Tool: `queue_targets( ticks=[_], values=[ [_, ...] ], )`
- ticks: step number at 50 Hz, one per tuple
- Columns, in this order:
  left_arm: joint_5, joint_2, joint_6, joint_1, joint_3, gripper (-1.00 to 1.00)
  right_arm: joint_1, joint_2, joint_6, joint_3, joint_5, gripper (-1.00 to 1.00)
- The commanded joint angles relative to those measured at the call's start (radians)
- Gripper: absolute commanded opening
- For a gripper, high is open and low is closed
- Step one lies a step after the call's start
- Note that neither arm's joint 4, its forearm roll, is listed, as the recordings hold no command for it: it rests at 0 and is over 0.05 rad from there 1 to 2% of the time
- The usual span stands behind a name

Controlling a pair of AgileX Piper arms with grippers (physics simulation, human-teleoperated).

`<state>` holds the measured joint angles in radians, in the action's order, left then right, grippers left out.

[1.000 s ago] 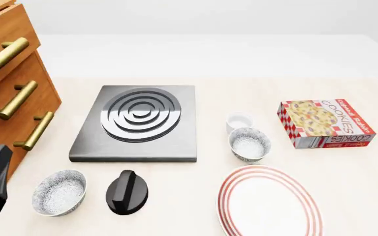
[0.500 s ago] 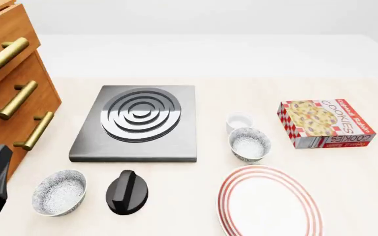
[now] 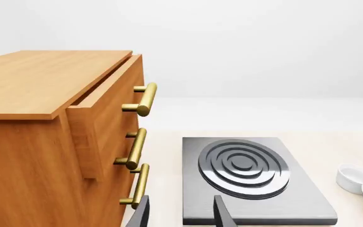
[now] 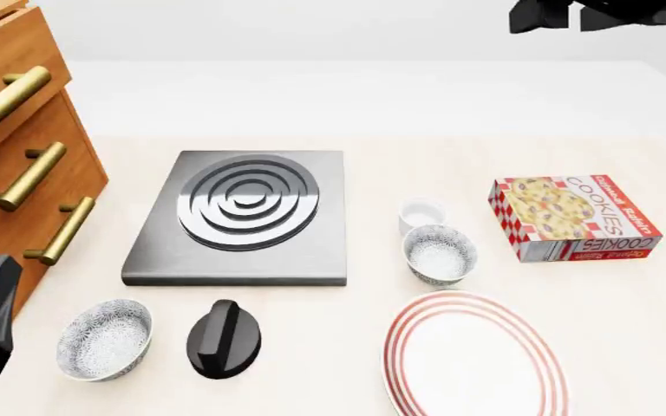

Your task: Pick the akita bowl between the plate and the ramekin and place it on the plate.

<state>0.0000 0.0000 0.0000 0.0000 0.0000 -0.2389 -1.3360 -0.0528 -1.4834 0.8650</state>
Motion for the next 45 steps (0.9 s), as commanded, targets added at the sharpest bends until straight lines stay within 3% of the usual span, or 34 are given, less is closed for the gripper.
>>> queue_targets(
  ticks=[1, 2, 5, 11, 15, 16, 19, 31, 45],
  values=[
    [0.000, 0.000, 0.000, 0.000, 0.000, 1.00, -0.008, -0.049, -0.057, 0.051, 0.028, 1.00],
    [0.000, 0.000, 0.000, 0.000, 0.000, 1.00, 0.024, -0.043, -0.026, 0.060, 0.028, 1.00],
    [0.000, 0.000, 0.000, 0.000, 0.000, 1.00, 0.015, -0.051, -0.043, 0.078, 0.026, 1.00],
    [0.000, 0.000, 0.000, 0.000, 0.000, 1.00, 0.051, -0.049, -0.001, 0.123, 0.013, 1.00],
    [0.000, 0.000, 0.000, 0.000, 0.000, 1.00, 0.022, -0.072, -0.044, 0.157, 0.000, 1.00],
    [0.000, 0.000, 0.000, 0.000, 0.000, 1.00, 0.038, -0.071, -0.028, 0.172, -0.013, 1.00],
    [0.000, 0.000, 0.000, 0.000, 0.000, 1.00, 0.020, -0.082, -0.052, 0.197, -0.025, 1.00],
    [0.000, 0.000, 0.000, 0.000, 0.000, 1.00, 0.017, -0.121, -0.045, 0.281, -0.079, 1.00],
    [0.000, 0.000, 0.000, 0.000, 0.000, 1.00, 0.016, -0.145, -0.070, 0.298, -0.116, 1.00]
  ],
)
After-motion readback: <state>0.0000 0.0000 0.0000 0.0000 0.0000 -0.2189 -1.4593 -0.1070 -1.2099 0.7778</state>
